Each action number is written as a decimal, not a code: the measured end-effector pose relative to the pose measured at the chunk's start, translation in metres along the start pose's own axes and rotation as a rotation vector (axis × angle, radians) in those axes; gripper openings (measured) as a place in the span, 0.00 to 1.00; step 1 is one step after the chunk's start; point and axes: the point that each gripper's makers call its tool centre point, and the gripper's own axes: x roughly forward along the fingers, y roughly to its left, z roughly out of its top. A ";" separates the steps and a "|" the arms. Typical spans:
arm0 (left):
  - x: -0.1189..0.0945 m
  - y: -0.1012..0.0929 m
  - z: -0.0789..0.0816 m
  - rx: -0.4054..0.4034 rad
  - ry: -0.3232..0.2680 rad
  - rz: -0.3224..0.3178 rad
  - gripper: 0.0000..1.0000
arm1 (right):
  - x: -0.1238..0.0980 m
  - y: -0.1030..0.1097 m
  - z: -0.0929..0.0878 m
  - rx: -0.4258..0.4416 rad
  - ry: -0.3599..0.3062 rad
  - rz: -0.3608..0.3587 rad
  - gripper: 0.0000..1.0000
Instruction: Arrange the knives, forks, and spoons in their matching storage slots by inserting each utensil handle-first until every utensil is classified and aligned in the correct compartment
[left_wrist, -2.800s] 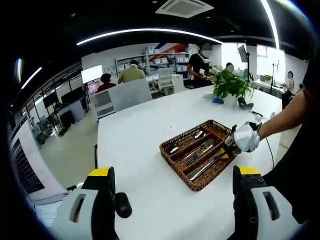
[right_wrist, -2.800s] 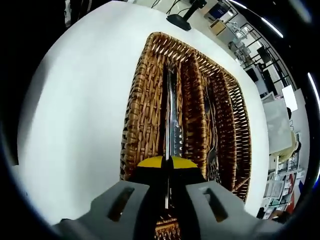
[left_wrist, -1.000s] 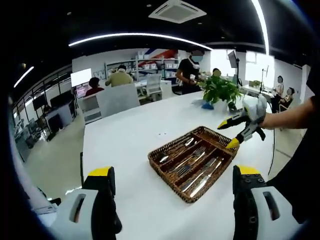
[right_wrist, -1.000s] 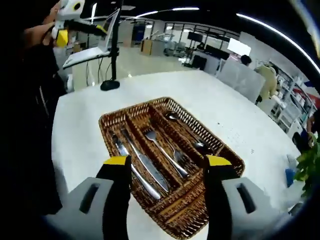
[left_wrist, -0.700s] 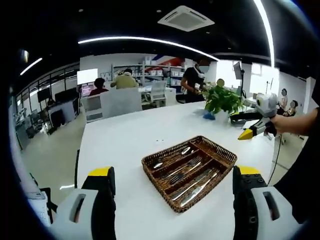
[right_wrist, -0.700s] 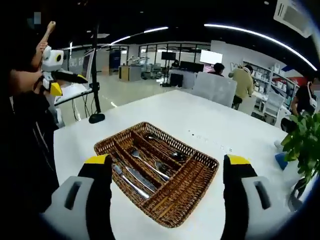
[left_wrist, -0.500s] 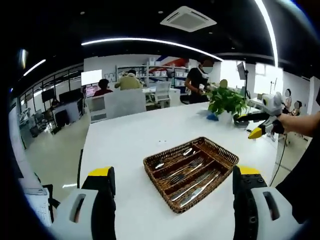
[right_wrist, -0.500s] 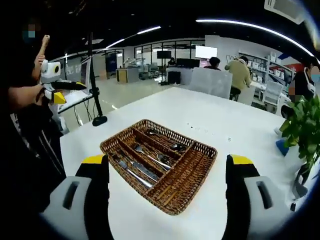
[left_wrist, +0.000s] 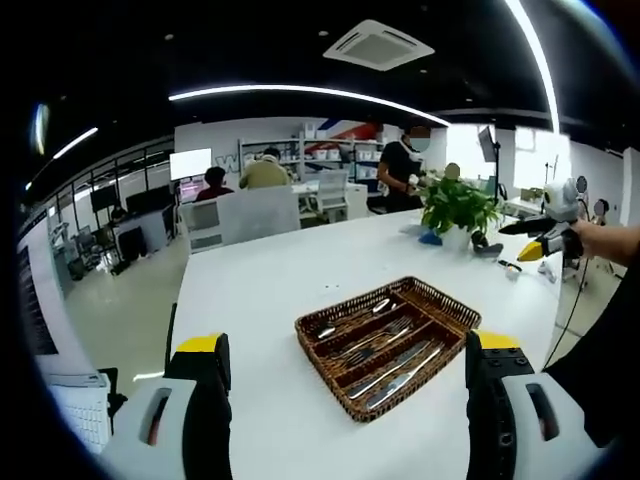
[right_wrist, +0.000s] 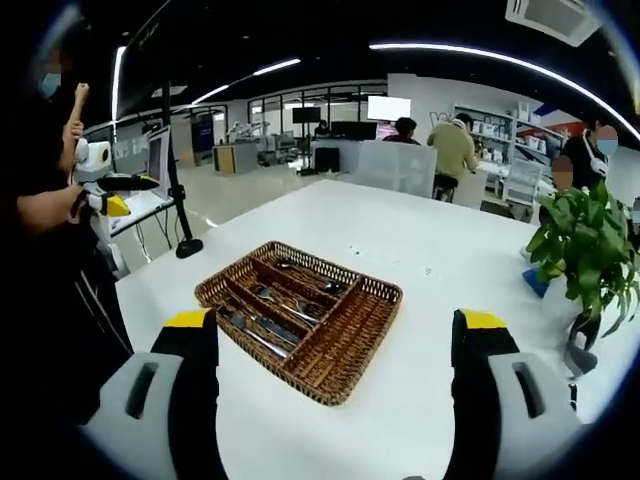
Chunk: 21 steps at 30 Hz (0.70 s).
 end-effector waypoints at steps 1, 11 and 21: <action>-0.002 0.001 -0.002 0.007 0.011 0.002 0.99 | -0.003 -0.001 -0.001 0.013 0.006 -0.001 1.00; -0.015 0.005 -0.010 -0.012 0.050 0.031 0.99 | -0.005 0.009 0.002 0.024 0.005 0.017 1.00; -0.023 0.008 -0.006 -0.008 0.042 0.054 0.99 | -0.003 0.004 0.007 0.005 0.004 0.030 1.00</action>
